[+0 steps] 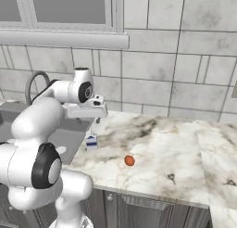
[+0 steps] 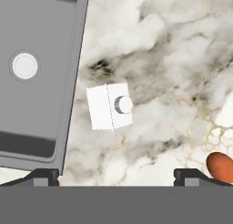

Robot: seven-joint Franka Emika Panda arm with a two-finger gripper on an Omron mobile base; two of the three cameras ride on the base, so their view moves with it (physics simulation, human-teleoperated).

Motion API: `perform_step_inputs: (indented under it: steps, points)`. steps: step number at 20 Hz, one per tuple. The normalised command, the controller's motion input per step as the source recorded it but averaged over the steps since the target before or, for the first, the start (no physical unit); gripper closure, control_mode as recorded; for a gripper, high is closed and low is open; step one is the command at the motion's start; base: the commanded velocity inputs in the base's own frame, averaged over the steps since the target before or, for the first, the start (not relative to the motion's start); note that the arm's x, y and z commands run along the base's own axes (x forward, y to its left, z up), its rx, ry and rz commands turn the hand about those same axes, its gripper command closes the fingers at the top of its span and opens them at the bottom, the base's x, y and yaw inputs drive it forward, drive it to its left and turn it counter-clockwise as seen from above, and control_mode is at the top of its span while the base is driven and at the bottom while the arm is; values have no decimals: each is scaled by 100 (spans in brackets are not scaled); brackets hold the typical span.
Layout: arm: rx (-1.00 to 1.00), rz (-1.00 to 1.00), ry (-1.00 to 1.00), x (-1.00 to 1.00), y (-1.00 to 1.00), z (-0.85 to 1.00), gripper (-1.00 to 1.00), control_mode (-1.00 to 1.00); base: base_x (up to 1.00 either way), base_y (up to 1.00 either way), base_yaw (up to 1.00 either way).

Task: Gather the eggs and milk located in the vicinity of the sink area and place them right next to the bowl.

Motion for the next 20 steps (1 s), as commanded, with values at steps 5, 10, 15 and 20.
perform_step_inputs:
  steps: [5,10,15,20]
  points:
    - [3,19,0,23,4,-18,-100,-100,0,0,0]
    - [0,15,0,14,1,-26,-100,-100,0,0,0]
    - [0,2,-1,16,4,-29,-100,-100,0,0,0]
    - [0,-8,0,8,6,-31,-100,-100,0,0,0]
